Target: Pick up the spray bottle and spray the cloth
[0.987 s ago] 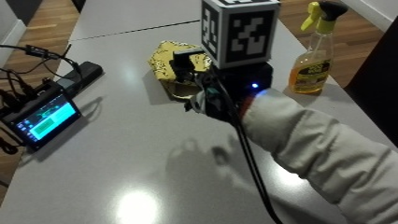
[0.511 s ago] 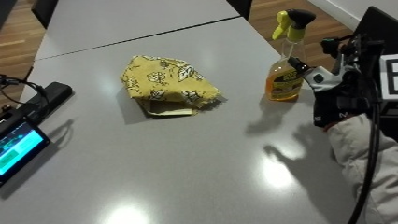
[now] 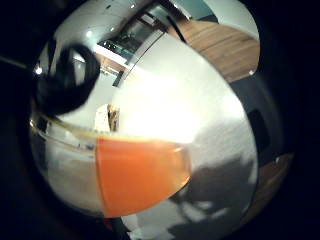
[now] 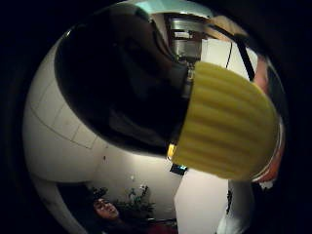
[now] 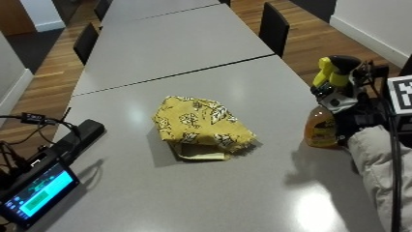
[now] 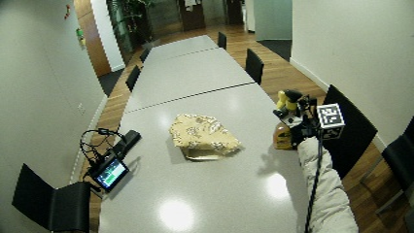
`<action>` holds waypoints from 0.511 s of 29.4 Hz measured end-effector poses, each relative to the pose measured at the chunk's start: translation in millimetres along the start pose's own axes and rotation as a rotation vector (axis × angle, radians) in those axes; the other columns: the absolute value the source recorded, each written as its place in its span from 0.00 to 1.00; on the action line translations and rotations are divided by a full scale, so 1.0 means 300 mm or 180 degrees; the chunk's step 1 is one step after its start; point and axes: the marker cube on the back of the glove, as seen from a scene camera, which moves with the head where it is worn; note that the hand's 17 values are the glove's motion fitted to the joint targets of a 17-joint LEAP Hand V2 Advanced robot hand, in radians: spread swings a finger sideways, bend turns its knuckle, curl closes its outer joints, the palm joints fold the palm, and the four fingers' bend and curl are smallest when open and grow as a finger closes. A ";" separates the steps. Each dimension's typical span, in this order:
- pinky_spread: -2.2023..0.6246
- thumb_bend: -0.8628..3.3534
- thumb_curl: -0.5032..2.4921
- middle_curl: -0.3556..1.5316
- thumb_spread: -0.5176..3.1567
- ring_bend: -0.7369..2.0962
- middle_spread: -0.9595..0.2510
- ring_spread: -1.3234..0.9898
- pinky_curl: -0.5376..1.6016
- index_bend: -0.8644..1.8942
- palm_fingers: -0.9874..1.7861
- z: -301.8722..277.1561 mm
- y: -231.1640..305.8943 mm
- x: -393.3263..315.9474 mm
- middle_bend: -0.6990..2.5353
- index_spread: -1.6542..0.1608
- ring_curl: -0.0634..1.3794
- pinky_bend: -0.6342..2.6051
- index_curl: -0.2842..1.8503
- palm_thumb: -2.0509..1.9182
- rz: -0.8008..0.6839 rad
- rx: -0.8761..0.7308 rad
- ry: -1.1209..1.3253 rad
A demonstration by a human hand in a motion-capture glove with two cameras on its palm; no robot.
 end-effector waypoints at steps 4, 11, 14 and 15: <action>0.72 0.21 0.36 0.43 0.31 0.44 0.71 0.51 0.42 0.42 0.79 -0.034 0.039 0.065 0.38 0.76 0.32 0.34 0.35 0.80 -0.0104 0.0275 0.0201; 0.71 0.20 0.37 0.44 0.29 0.44 0.71 0.51 0.45 0.41 0.79 -0.047 0.006 0.087 0.38 0.76 0.35 0.35 0.37 0.81 -0.0122 0.0738 0.0169; 0.70 0.20 0.38 0.45 0.28 0.44 0.72 0.51 0.46 0.40 0.79 -0.071 0.000 0.071 0.38 0.76 0.35 0.36 0.37 0.81 -0.0120 0.0854 0.0177; 0.70 0.20 0.38 0.45 0.28 0.44 0.72 0.51 0.46 0.40 0.79 -0.077 -0.004 0.054 0.38 0.76 0.35 0.36 0.38 0.81 -0.0149 0.0865 0.0243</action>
